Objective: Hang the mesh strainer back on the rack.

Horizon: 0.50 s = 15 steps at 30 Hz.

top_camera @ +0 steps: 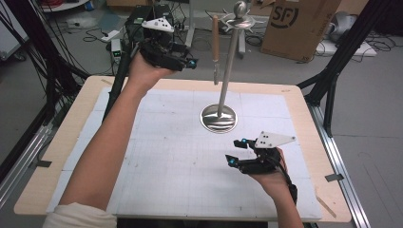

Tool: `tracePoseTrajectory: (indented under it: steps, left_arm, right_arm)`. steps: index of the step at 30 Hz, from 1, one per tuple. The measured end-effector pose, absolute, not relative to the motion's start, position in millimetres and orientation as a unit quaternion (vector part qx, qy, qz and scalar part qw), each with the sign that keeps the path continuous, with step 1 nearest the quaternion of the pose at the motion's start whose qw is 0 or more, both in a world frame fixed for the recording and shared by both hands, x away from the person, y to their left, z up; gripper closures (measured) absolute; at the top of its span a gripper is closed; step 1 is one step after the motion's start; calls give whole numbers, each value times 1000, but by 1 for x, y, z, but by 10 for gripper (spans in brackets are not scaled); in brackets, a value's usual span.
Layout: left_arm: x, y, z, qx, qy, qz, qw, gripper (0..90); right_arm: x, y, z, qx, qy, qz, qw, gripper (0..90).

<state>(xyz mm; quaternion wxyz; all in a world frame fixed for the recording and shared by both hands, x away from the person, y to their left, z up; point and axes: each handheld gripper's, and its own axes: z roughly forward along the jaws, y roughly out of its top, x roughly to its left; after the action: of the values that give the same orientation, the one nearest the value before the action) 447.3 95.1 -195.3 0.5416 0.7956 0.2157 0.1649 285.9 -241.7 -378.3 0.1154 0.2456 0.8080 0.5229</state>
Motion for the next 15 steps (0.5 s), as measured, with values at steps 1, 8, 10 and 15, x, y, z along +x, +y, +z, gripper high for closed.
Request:
tracePoseTrajectory:
  steps: [1,8,10,15]
  left_arm:
    - [445,96,-197,796,216,167,541,251]
    - [435,101,-200,797,213,166,541,240]
    - [432,102,-200,798,209,166,539,237]
    - [425,105,-203,797,211,161,543,228]
  right_arm:
    - [286,-242,-378,246,808,523,115,365]
    - [285,-243,-377,246,805,528,116,365]
    - [285,-243,-377,246,805,528,116,365]
    - [286,-244,-378,246,805,527,115,365]
